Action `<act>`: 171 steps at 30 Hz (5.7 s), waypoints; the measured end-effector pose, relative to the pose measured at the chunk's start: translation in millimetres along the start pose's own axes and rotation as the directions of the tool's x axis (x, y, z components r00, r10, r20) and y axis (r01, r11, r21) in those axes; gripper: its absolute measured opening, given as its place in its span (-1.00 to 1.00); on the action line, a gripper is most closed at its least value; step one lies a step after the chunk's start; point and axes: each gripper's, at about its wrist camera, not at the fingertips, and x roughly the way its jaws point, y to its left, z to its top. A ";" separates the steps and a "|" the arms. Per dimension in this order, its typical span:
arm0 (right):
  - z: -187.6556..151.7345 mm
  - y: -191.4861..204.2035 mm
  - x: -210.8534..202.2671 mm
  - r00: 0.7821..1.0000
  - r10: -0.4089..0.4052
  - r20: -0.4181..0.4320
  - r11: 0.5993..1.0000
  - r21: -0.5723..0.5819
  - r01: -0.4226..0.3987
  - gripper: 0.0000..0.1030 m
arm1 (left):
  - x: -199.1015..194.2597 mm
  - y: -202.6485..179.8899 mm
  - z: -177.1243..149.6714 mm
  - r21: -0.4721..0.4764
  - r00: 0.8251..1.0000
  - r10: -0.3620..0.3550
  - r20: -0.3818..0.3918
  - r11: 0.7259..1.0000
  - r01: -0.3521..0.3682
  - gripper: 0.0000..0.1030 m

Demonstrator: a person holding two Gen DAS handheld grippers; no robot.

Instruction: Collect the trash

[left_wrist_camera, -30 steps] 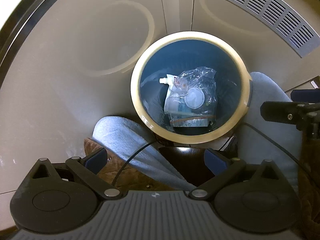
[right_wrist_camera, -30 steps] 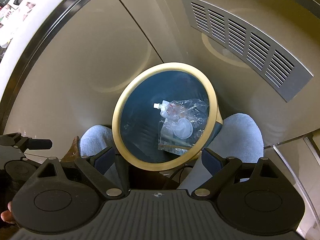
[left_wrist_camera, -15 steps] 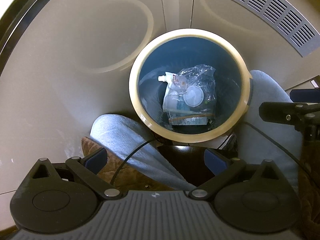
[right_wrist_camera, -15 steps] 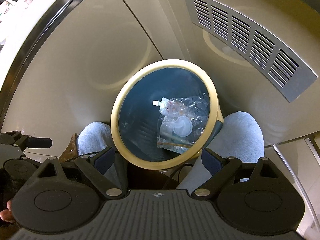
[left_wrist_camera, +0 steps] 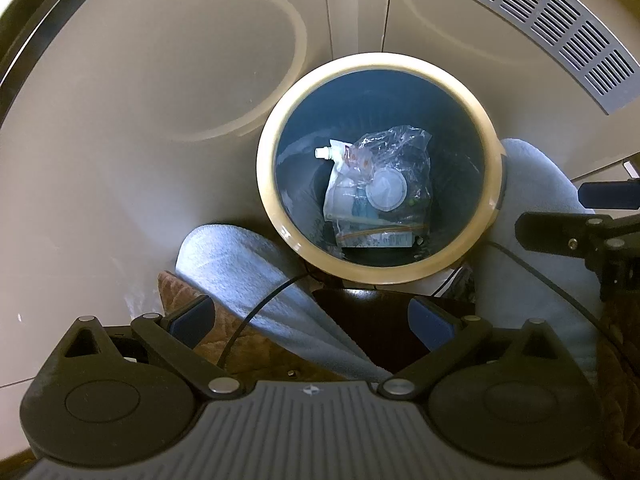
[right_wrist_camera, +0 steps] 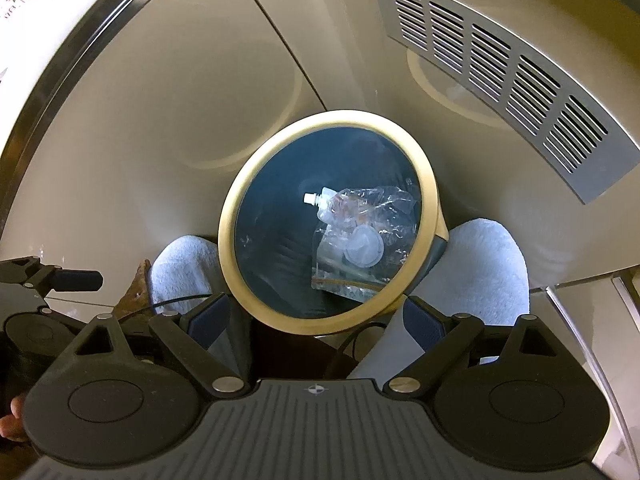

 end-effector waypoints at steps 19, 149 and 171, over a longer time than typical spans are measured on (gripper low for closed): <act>1.1 14.8 18.4 0.999 -0.019 -0.051 0.997 -0.079 0.015 0.83 | 5.7 1.7 1.0 -0.018 1.000 -0.012 -0.007 1.000 0.012 0.99; 183.9 -207.0 -181.0 0.542 -0.540 0.644 0.835 0.490 0.250 0.89 | -204.8 -255.9 424.9 0.394 0.680 -0.217 0.701 0.912 -0.115 -0.99; 179.7 -211.5 -185.5 0.571 -0.502 0.650 0.852 0.485 0.197 0.88 | -247.6 -63.6 142.9 0.106 0.721 0.035 0.692 0.983 -0.149 -0.99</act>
